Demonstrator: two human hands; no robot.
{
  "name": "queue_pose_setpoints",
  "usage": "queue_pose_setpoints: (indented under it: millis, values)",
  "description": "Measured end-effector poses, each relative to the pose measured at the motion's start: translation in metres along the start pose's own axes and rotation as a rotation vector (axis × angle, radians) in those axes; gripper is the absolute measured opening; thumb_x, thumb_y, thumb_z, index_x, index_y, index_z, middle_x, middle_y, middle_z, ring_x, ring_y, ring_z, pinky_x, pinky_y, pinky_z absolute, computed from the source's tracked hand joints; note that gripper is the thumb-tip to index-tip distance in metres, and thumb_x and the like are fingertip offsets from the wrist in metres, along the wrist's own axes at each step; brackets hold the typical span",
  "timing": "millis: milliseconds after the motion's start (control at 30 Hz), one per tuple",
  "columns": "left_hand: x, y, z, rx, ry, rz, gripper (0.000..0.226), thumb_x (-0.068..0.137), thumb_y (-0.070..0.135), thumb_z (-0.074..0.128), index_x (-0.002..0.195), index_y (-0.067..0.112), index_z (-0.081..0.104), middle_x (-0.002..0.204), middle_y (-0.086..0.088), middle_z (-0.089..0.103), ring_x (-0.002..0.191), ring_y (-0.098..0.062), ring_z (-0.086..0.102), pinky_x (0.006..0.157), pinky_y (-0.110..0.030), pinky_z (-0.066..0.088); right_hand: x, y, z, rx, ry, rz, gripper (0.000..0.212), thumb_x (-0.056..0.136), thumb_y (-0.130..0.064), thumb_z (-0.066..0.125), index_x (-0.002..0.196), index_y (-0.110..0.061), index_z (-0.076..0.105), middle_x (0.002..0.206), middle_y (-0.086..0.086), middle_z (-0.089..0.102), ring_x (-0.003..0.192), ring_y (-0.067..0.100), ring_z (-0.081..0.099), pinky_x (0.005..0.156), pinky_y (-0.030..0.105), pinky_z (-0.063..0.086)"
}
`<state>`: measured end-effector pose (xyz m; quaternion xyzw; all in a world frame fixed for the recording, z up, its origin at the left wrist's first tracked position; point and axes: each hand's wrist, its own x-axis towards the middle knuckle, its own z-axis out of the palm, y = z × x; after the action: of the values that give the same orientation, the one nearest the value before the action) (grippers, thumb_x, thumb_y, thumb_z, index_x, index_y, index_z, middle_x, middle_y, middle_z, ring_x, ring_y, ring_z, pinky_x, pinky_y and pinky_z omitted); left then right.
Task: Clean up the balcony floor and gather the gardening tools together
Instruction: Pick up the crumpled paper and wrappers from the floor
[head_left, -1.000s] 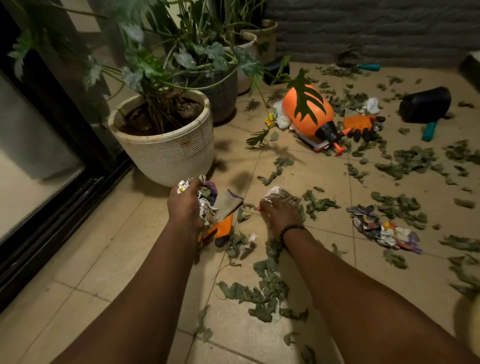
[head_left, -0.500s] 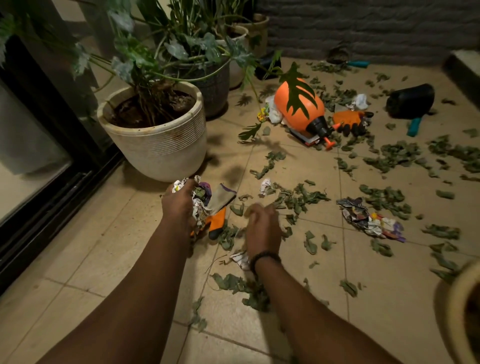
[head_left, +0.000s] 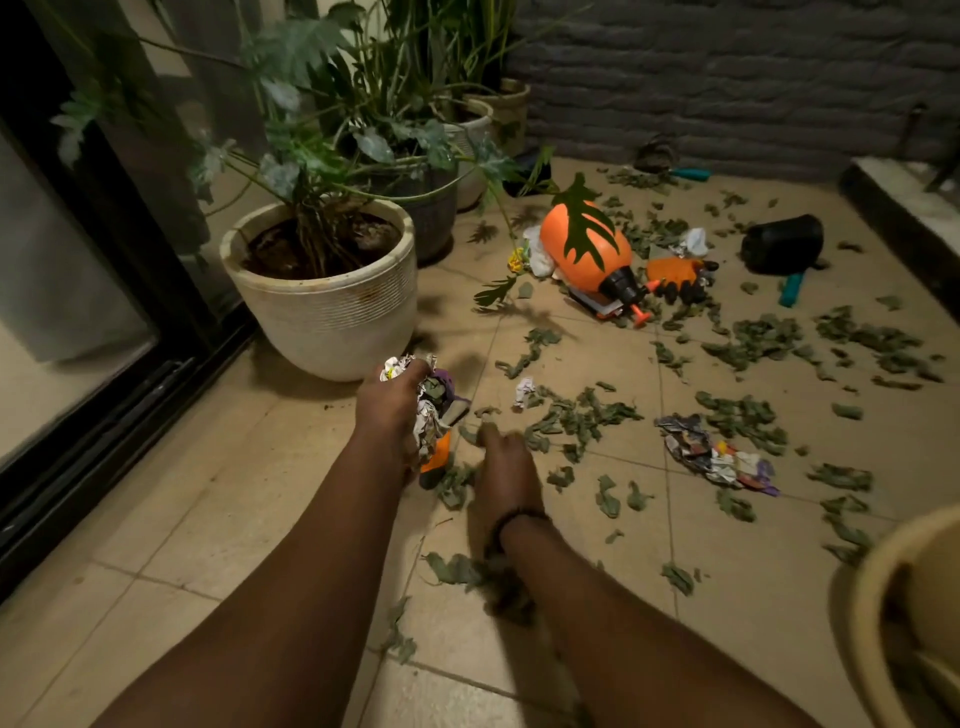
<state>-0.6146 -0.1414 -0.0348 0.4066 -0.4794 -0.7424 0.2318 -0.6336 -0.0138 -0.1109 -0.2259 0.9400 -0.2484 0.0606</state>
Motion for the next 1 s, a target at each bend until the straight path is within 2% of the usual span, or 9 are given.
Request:
queue_pose_setpoints:
  millis: [233, 333, 400, 500, 600, 700, 800, 933, 1000]
  values:
    - [0.005, -0.030, 0.048, 0.007, -0.100, -0.015, 0.040, 0.053, 0.029, 0.083, 0.087, 0.014, 0.070, 0.102, -0.029, 0.070, 0.097, -0.047, 0.069, 0.083, -0.056, 0.056, 0.079, 0.082, -0.130, -0.219, 0.129, 0.065, 0.019, 0.097, -0.016, 0.053, 0.115, -0.011, 0.056, 0.111, 0.018, 0.058, 0.096, 0.038, 0.057, 0.075, 0.039, 0.047]
    - [-0.013, -0.029, 0.070, 0.051, -0.091, -0.010, 0.033, 0.069, 0.024, 0.082, 0.096, 0.010, 0.069, 0.089, -0.023, 0.069, 0.075, -0.037, 0.069, 0.061, -0.039, 0.059, 0.083, 0.147, -0.144, -0.263, 0.131, 0.225, 0.027, 0.099, -0.012, 0.050, 0.125, -0.008, 0.052, 0.117, 0.021, 0.058, 0.098, 0.039, 0.058, 0.072, 0.039, 0.045]
    - [-0.016, -0.035, 0.086, 0.099, -0.090, -0.008, 0.020, 0.084, 0.017, 0.074, 0.101, 0.008, 0.067, 0.085, -0.020, 0.067, 0.060, -0.026, 0.060, 0.042, -0.021, 0.045, 0.078, 0.190, -0.143, -0.210, 0.160, 0.343, 0.037, 0.098, -0.009, 0.052, 0.135, -0.010, 0.049, 0.134, 0.022, 0.044, 0.104, 0.041, 0.057, 0.084, 0.041, 0.047]
    - [-0.014, -0.042, 0.105, 0.099, -0.104, -0.006, 0.016, 0.090, 0.015, 0.069, 0.104, 0.009, 0.063, 0.088, -0.017, 0.062, 0.043, -0.014, 0.057, 0.035, -0.012, 0.036, 0.060, 0.236, -0.125, -0.034, 0.058, 0.425, 0.038, 0.100, -0.006, 0.047, 0.137, -0.014, 0.045, 0.149, 0.019, 0.030, 0.111, 0.041, 0.056, 0.090, 0.043, 0.049]
    - [-0.013, -0.043, 0.112, 0.092, -0.111, -0.048, 0.017, 0.092, 0.014, 0.067, 0.106, 0.007, 0.062, 0.083, -0.013, 0.061, 0.035, -0.008, 0.056, 0.033, -0.012, 0.035, 0.046, 0.265, -0.097, 0.058, -0.084, 0.460, 0.044, 0.101, -0.022, 0.047, 0.144, -0.016, 0.040, 0.150, 0.012, 0.035, 0.125, 0.035, 0.048, 0.079, 0.030, 0.046]
    - [-0.002, -0.044, 0.108, 0.161, -0.129, -0.056, 0.058, 0.071, 0.033, 0.077, 0.117, -0.001, 0.064, 0.107, -0.026, 0.068, 0.055, -0.019, 0.065, 0.039, -0.018, 0.044, 0.048, 0.270, -0.085, 0.049, -0.022, 0.437, 0.041, 0.099, -0.030, 0.045, 0.137, -0.014, 0.048, 0.137, 0.014, 0.048, 0.118, 0.033, 0.050, 0.077, 0.032, 0.033]
    - [0.002, -0.036, 0.112, 0.230, -0.085, -0.056, 0.087, 0.051, 0.047, 0.080, 0.124, 0.003, 0.064, 0.117, -0.025, 0.066, 0.069, -0.028, 0.063, 0.045, -0.025, 0.049, 0.054, 0.257, -0.096, -0.037, 0.049, 0.371, 0.035, 0.103, -0.030, 0.039, 0.131, -0.013, 0.052, 0.129, 0.017, 0.049, 0.114, 0.037, 0.054, 0.085, 0.037, 0.040]
    - [-0.021, -0.004, 0.127, 0.279, -0.048, -0.050, 0.037, 0.085, 0.036, 0.070, 0.105, 0.005, 0.064, 0.080, -0.010, 0.060, 0.047, -0.017, 0.057, 0.039, -0.020, 0.043, 0.072, 0.231, -0.122, 0.156, 0.229, 0.383, 0.031, 0.102, -0.024, 0.044, 0.121, -0.004, 0.057, 0.119, 0.021, 0.060, 0.104, 0.038, 0.060, 0.082, 0.038, 0.049]
    - [-0.022, 0.006, 0.130, 0.288, -0.019, -0.047, 0.051, 0.078, 0.043, 0.072, 0.114, 0.006, 0.065, 0.082, -0.010, 0.060, 0.048, -0.020, 0.055, 0.036, -0.019, 0.040, 0.084, 0.216, -0.144, 0.484, 0.284, 0.497, 0.032, 0.098, -0.028, 0.052, 0.115, -0.003, 0.062, 0.113, 0.017, 0.065, 0.103, 0.035, 0.061, 0.082, 0.035, 0.049]
